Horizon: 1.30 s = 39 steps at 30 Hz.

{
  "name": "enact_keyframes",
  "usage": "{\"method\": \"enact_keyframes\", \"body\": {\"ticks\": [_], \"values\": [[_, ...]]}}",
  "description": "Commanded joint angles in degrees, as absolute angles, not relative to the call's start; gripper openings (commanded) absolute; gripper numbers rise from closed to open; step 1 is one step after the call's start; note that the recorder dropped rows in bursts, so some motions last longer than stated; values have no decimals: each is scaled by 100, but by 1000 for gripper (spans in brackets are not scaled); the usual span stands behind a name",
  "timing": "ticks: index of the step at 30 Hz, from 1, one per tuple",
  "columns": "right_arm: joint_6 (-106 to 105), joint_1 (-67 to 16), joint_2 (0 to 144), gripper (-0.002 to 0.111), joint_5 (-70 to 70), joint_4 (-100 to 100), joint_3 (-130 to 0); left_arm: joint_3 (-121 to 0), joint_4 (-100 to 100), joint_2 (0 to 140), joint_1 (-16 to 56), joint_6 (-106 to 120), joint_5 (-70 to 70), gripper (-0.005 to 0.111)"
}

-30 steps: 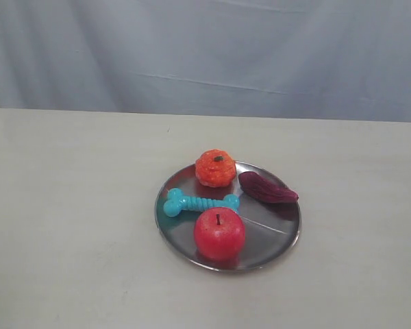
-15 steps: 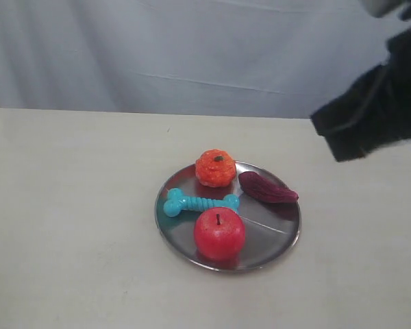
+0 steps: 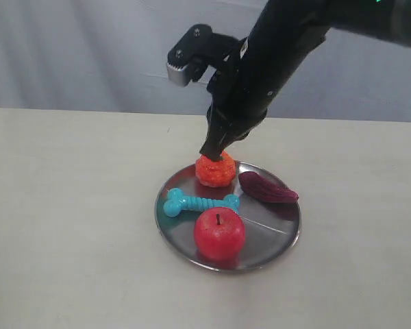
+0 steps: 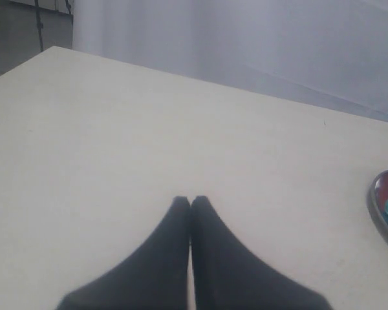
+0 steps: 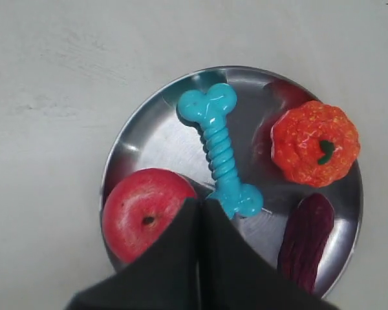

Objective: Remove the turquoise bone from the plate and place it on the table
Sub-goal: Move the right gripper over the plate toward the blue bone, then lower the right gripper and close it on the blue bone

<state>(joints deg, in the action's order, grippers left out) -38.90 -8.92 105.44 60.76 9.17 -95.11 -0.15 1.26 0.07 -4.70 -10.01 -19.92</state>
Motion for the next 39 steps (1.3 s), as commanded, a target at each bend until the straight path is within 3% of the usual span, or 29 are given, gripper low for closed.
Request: {"method": "enact_keyframes", "body": {"ticks": [1, 16, 18, 20, 22, 39], "values": [[-4458, -893, 10995, 0, 5611, 894, -9560, 0, 126, 0, -476, -1012, -1962, 0], [-5340, -1302, 11835, 0, 4963, 869, -9560, 0, 126, 0, -476, -1012, -1962, 0], [-5340, -1347, 11835, 7, 4952, 858, -9560, 0, 126, 0, -476, -1012, -1962, 0], [-5340, -1347, 11835, 34, 4994, 848, -9560, 0, 126, 0, -476, -1012, -1962, 0], [-5340, -1347, 11835, 48, 4994, 848, -9560, 0, 126, 0, -476, -1012, -1962, 0], [-5173, -1347, 12296, 49, 4661, 546, -9560, 0, 126, 0, -476, -1012, -1962, 0]]}}
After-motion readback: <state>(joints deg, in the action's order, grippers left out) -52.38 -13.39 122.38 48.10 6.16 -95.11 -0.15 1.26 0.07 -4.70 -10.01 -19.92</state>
